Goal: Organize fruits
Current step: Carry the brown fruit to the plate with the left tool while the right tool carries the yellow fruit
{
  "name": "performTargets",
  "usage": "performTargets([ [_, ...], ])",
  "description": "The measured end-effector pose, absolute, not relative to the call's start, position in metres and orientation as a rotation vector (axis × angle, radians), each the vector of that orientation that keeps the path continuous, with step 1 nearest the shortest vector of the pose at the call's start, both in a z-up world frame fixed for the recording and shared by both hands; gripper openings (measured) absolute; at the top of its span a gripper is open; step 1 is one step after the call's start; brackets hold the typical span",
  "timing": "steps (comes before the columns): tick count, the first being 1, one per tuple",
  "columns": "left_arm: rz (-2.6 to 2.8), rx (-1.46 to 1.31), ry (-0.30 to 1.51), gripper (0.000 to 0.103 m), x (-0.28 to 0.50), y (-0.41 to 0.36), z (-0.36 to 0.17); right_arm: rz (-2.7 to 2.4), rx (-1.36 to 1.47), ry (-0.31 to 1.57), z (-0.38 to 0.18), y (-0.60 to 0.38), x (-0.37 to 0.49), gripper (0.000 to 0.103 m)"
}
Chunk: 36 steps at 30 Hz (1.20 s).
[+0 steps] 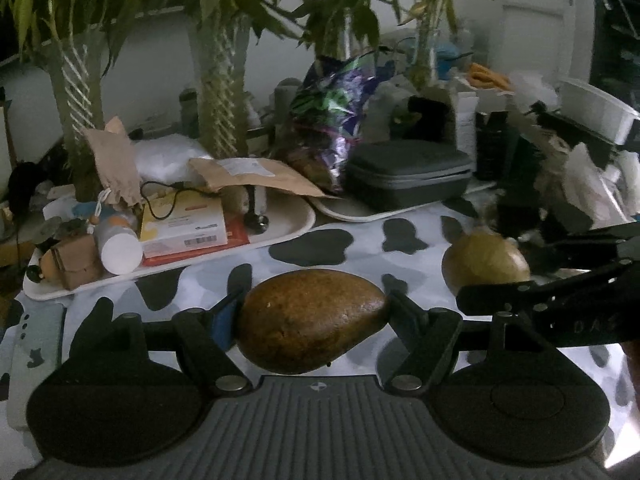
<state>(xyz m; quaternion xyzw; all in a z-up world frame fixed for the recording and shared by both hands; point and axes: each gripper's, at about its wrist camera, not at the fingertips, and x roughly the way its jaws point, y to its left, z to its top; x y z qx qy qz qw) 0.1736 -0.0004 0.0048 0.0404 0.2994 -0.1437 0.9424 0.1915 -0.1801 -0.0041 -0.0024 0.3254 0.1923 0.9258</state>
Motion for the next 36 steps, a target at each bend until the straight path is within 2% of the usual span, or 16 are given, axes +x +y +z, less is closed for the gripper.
performTargets([
  [21, -0.423, 0.157, 0.698, 0.074, 0.083, -0.037, -0.001, 0.363, 0.000, 0.684, -0.002, -0.211, 0.111, 0.057],
  [36, -0.509, 0.166, 0.854, 0.074, 0.050, -0.059, -0.037, 0.334, 0.001, 0.715, -0.009, -0.230, 0.071, 0.058],
])
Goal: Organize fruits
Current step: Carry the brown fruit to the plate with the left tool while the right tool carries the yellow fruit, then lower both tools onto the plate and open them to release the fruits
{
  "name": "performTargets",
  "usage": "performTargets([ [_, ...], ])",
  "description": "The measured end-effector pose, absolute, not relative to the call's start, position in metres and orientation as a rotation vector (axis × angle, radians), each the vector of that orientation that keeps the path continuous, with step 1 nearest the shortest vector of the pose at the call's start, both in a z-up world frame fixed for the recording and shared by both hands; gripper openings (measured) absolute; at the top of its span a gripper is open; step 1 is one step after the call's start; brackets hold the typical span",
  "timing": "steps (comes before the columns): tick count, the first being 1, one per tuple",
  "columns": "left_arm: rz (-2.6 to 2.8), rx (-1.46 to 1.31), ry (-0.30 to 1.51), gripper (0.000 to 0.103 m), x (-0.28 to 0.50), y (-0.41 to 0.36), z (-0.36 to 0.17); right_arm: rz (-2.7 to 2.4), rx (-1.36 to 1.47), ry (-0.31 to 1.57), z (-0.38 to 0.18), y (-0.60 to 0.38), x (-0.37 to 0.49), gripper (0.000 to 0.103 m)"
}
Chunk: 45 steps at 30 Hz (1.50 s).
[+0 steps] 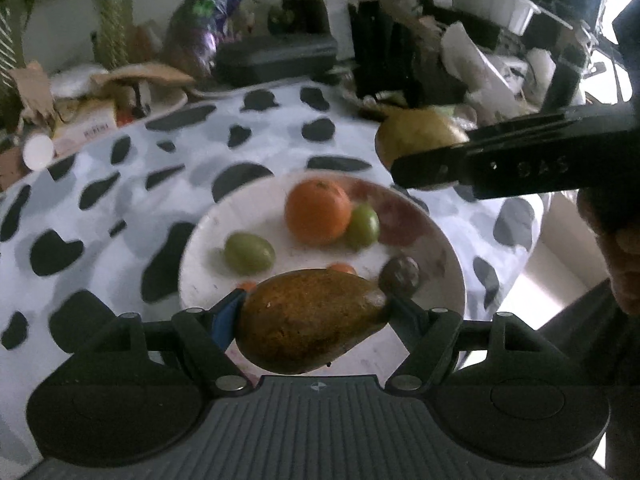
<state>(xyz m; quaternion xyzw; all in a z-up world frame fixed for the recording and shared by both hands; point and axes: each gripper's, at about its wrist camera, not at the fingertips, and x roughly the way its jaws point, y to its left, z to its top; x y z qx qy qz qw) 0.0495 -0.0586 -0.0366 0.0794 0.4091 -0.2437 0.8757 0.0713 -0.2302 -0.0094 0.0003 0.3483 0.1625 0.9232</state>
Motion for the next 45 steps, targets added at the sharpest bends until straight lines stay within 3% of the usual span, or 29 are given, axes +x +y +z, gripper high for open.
performTargets([
  [7, -0.489, 0.271, 0.876, 0.076, 0.048, -0.071, -0.052, 0.347, -0.012, 0.748, -0.016, -0.229, 0.068, 0.058],
  [9, -0.468, 0.325, 0.880, 0.088, 0.046, -0.075, -0.056, 0.349, -0.010, 0.761, -0.018, -0.229, 0.069, 0.058],
  [12, -0.467, 0.342, 0.919, 0.089, 0.048, -0.077, -0.062, 0.353, -0.004, 0.781, -0.021, -0.229, 0.071, 0.058],
  [36, -0.489, 0.229, 0.893, 0.089, 0.043, -0.051, -0.033, 0.450, 0.045, 0.943, -0.039, -0.201, 0.081, 0.059],
  [37, -0.484, 0.224, 0.892, 0.089, 0.043, -0.050, -0.032, 0.452, 0.041, 0.940, -0.039, -0.201, 0.080, 0.060],
  [39, -0.475, 0.214, 0.889, 0.089, 0.041, -0.047, -0.030, 0.472, 0.052, 0.915, -0.034, -0.202, 0.077, 0.073],
  [41, -0.469, 0.210, 0.883, 0.089, 0.038, -0.044, -0.028, 0.459, 0.059, 0.873, -0.028, -0.205, 0.070, 0.093],
  [45, -0.450, 0.207, 0.866, 0.089, 0.029, -0.040, -0.023, 0.425, 0.053, 0.852, -0.022, -0.209, 0.058, 0.096],
])
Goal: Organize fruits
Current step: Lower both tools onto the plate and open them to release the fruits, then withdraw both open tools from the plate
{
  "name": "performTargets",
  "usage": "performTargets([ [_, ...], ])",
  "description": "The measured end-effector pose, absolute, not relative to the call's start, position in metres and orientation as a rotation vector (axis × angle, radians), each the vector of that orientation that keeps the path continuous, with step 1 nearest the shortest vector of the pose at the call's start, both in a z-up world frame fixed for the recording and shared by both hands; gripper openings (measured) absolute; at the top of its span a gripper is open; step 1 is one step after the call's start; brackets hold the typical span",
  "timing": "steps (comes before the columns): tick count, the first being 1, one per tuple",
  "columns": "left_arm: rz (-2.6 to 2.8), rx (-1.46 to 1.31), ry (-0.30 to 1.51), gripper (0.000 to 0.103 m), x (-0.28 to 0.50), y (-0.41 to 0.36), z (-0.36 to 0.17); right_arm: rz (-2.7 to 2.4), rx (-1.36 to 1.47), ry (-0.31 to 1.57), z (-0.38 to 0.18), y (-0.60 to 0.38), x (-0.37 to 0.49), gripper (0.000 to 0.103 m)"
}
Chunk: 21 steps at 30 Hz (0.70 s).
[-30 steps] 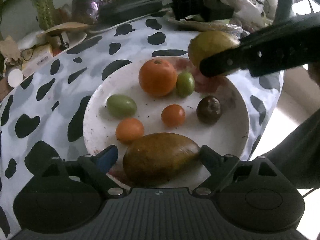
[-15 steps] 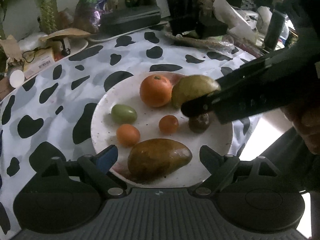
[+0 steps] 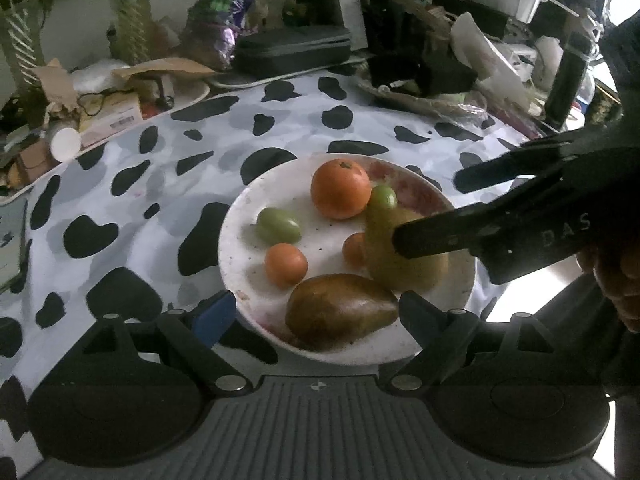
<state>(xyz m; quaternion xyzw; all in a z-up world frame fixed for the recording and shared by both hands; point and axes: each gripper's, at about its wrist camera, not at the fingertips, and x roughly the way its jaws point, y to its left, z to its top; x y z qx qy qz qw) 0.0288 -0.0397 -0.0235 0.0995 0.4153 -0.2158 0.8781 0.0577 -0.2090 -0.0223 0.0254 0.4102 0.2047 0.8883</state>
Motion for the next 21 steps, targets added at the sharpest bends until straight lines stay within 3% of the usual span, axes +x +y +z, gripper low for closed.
performTargets([
  [5, -0.423, 0.189, 0.858, 0.089, 0.018, -0.035, -0.018, 0.375, 0.037, 0.855, -0.022, -0.211, 0.042, 0.103],
  [21, -0.297, 0.090, 0.852, 0.089, -0.018, -0.010, -0.007, 0.197, 0.011, 0.916, -0.031, -0.220, -0.007, 0.103],
])
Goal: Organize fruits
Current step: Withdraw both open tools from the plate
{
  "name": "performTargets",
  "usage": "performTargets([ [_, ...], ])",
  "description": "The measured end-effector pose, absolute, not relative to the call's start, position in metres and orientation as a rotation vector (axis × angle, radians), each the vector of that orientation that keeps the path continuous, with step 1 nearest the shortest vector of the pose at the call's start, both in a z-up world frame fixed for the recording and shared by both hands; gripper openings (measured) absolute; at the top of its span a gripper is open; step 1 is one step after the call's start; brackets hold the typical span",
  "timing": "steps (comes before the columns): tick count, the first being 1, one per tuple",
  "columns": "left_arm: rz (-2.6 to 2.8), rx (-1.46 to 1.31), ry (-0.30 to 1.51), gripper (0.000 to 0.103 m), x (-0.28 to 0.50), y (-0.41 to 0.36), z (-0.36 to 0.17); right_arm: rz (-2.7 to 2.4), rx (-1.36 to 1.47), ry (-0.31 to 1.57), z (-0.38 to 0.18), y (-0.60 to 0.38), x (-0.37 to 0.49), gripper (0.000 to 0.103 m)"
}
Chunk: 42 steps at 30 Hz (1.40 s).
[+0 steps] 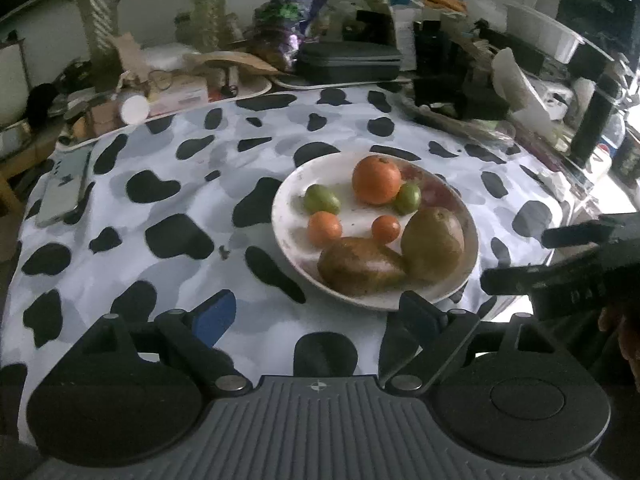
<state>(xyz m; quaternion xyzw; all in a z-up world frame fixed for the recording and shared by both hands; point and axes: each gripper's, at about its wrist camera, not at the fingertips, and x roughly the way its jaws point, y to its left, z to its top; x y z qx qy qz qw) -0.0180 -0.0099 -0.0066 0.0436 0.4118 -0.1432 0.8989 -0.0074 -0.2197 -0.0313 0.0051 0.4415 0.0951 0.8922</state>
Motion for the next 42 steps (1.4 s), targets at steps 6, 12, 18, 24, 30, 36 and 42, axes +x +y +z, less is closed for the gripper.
performTargets([
  [6, -0.267, 0.084, 0.885, 0.095, -0.022, -0.008, -0.011, 0.192, -0.029, 0.921, -0.033, -0.213, -0.017, 0.103],
  [12, -0.241, 0.120, 0.873, 0.103, -0.022, -0.008, -0.015, 0.191, -0.054, 0.931, -0.034, -0.210, -0.015, 0.103],
  [18, -0.244, 0.133, 0.889, 0.103, -0.020, -0.011, -0.016, 0.188, -0.064, 0.941, -0.036, -0.209, -0.013, 0.103],
  [24, -0.247, 0.151, 0.887, 0.103, -0.020, -0.014, -0.016, 0.188, -0.075, 0.948, -0.037, -0.208, -0.013, 0.103],
  [30, -0.245, 0.159, 0.881, 0.103, -0.022, -0.015, -0.015, 0.190, -0.082, 0.950, -0.037, -0.206, -0.012, 0.103],
  [36, -0.244, 0.161, 0.882, 0.103, -0.022, -0.015, -0.015, 0.190, -0.082, 0.950, -0.037, -0.206, -0.012, 0.103],
  [42, -0.239, 0.174, 0.886, 0.103, -0.023, -0.016, -0.017, 0.189, -0.084, 0.951, -0.037, -0.206, -0.012, 0.103],
])
